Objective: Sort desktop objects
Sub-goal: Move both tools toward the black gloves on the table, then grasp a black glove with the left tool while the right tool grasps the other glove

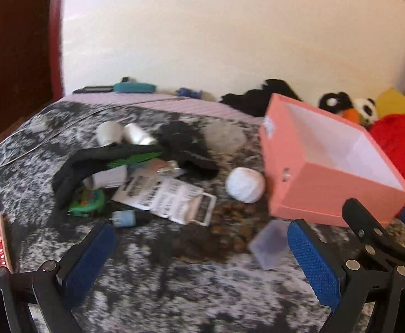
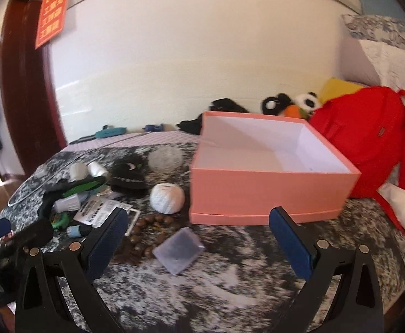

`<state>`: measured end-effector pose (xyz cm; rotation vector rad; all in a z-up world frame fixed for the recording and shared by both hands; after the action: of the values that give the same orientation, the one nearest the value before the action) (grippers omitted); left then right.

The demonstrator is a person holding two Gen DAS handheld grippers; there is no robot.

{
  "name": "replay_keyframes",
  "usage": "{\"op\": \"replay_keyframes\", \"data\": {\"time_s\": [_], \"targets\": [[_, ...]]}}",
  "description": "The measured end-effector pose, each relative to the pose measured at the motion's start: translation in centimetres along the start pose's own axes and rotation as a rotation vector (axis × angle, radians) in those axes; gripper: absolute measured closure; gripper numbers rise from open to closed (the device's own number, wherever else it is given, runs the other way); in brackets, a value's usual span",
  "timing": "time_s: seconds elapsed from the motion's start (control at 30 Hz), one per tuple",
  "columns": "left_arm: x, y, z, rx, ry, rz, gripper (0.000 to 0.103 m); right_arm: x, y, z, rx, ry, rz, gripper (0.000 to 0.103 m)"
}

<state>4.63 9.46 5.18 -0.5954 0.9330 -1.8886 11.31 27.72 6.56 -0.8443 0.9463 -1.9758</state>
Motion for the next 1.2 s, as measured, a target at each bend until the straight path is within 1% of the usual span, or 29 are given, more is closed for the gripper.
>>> {"op": "replay_keyframes", "data": {"time_s": [0.13, 0.27, 0.33, 0.37, 0.4, 0.47, 0.5, 0.53, 0.6, 0.63, 0.67, 0.77, 0.9, 1.03, 1.2], "targets": [[-1.5, -0.4, 0.4, -0.004, 0.017, -0.012, 0.001, -1.6, -0.4, 0.5, -0.01, 0.026, -0.015, 0.0], [-0.7, -0.7, 0.6, -0.011, -0.005, -0.003, 0.001, -1.8, -0.1, -0.2, 0.007, 0.028, -0.014, 0.0], [1.2, -0.9, 0.0, 0.011, -0.042, 0.007, 0.001, -1.2, 0.2, -1.0, 0.03, 0.007, -0.014, 0.0], [2.2, -1.0, -0.3, 0.014, -0.055, 0.013, 0.001, -0.6, 0.4, -1.6, 0.055, -0.008, -0.009, 0.0], [3.5, -1.1, -0.7, 0.023, -0.074, 0.017, 0.001, 0.3, 0.5, -2.2, 0.093, -0.035, -0.002, 0.0], [6.6, -1.1, -2.2, 0.066, -0.133, 0.02, 0.001, 2.5, 0.4, -3.0, 0.131, -0.12, 0.024, 0.0], [8.0, -1.2, -3.0, 0.078, -0.119, 0.039, 0.001, 3.8, 0.4, -3.2, 0.126, -0.149, 0.052, 0.0], [9.4, -1.3, -3.7, 0.085, -0.111, 0.055, 0.001, 4.9, 0.4, -3.5, 0.117, -0.159, 0.085, 0.0], [11.6, -1.2, -5.4, 0.097, -0.134, 0.064, 0.001, 7.3, 0.5, -4.5, 0.122, -0.182, 0.133, 0.0], [12.8, -1.1, -6.5, 0.111, -0.137, 0.073, 0.001, 8.7, 0.5, -5.4, 0.129, -0.205, 0.15, 0.0], [13.9, -0.9, -7.7, 0.125, -0.117, 0.094, 0.001, 9.9, 0.7, -6.3, 0.136, -0.213, 0.162, 0.0], [15.3, -1.0, -10.4, 0.152, -0.109, 0.101, 0.001, 12.3, 0.9, -9.8, 0.171, -0.19, 0.196, 0.001], [15.4, -1.8, -13.5, 0.173, -0.12, 0.051, 0.001, 13.9, 1.4, -14.4, 0.229, -0.168, 0.243, 0.003], [15.6, -2.0, -16.9, 0.219, -0.129, 0.004, 0.001, 15.6, 1.8, -19.0, 0.287, -0.144, 0.29, 0.011], [16.5, -1.2, -20.1, 0.284, -0.125, 0.01, 0.001, 17.6, 2.3, -24.7, 0.359, -0.115, 0.348, 0.011]]}}
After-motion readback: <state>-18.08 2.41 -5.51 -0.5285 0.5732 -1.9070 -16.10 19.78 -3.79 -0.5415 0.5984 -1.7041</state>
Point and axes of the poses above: each gripper's, at about its wrist camera, not at the fingertips, and z roughly against the way its jaws point, x to its left, y to its underside, the point moved 3 cm from there along -z, roughly the way its jaws point, and after that the axes turned 13 degrees about -z, right-handed, at the moved point
